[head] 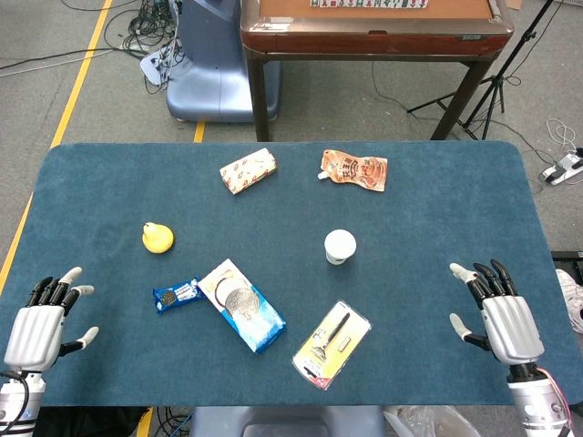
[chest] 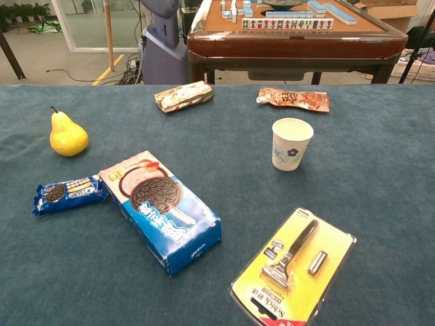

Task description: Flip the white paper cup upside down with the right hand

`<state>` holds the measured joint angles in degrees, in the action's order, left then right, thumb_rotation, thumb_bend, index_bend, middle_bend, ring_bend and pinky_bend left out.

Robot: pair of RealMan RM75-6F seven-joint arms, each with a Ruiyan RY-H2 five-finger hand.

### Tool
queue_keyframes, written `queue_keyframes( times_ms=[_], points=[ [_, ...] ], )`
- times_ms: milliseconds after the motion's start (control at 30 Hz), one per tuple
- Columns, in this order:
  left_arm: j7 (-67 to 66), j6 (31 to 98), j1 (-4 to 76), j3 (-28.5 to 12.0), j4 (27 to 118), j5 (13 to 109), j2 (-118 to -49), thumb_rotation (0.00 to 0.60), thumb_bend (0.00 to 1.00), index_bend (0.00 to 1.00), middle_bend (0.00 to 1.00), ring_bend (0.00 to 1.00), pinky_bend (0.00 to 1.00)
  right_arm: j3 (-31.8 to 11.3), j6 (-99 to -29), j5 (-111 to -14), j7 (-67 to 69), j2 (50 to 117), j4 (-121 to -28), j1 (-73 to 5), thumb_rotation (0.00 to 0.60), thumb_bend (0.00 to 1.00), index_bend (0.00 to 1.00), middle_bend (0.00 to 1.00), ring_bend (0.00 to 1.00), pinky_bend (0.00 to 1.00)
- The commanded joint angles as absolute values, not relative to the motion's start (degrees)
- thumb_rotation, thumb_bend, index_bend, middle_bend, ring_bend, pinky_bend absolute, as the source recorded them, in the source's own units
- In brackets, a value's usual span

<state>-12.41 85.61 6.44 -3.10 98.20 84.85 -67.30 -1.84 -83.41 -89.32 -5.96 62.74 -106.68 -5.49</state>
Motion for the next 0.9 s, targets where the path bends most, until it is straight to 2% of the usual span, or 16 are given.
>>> queue_keyframes(
  times_ms=[33, 300, 500, 733, 900],
  points=[
    [-12.4, 85.5, 6.5, -3.1, 98.1, 84.8, -67.3, 0.6, 0.15, 0.32, 0.13, 0.16, 0.08, -1.8, -83.6, -89.5, -6.0, 62.8, -106.8, -5.4, 0.6, 0.32, 0.18, 0.26, 0.11, 0.05],
    [-12.1, 85.5, 6.4, -3.1, 98.0, 84.8, -67.3, 0.6, 0.15, 0.32, 0.13, 0.16, 0.08, -2.3, -82.4, -88.7, -7.6, 62.7, -107.7, -6.2, 0.6, 0.32, 0.18, 0.26, 0.11, 0.05],
    [-11.6, 85.9, 6.1, -2.9, 97.8, 85.0, -67.0, 0.6, 0.15, 0.32, 0.13, 0.16, 0.08, -4.1, -77.8, -87.2, -12.0, 62.7, -110.0, -9.9, 0.6, 0.31, 0.18, 0.26, 0.11, 0.05],
    [-11.1, 86.4, 5.7, -2.8, 97.6, 85.1, -66.8, 0.6, 0.15, 0.32, 0.13, 0.16, 0.08, -8.2, -68.4, -80.7, -17.5, 63.3, -112.5, -17.3, 0.6, 0.23, 0.18, 0.22, 0.11, 0.05],
    [-10.8, 86.8, 5.2, -2.6, 97.5, 85.2, -66.6, 0.6, 0.15, 0.32, 0.13, 0.16, 0.08, -11.3, -62.8, -74.5, -20.3, 66.0, -110.8, -23.0, 0.6, 0.12, 0.18, 0.19, 0.11, 0.05]
  ],
)
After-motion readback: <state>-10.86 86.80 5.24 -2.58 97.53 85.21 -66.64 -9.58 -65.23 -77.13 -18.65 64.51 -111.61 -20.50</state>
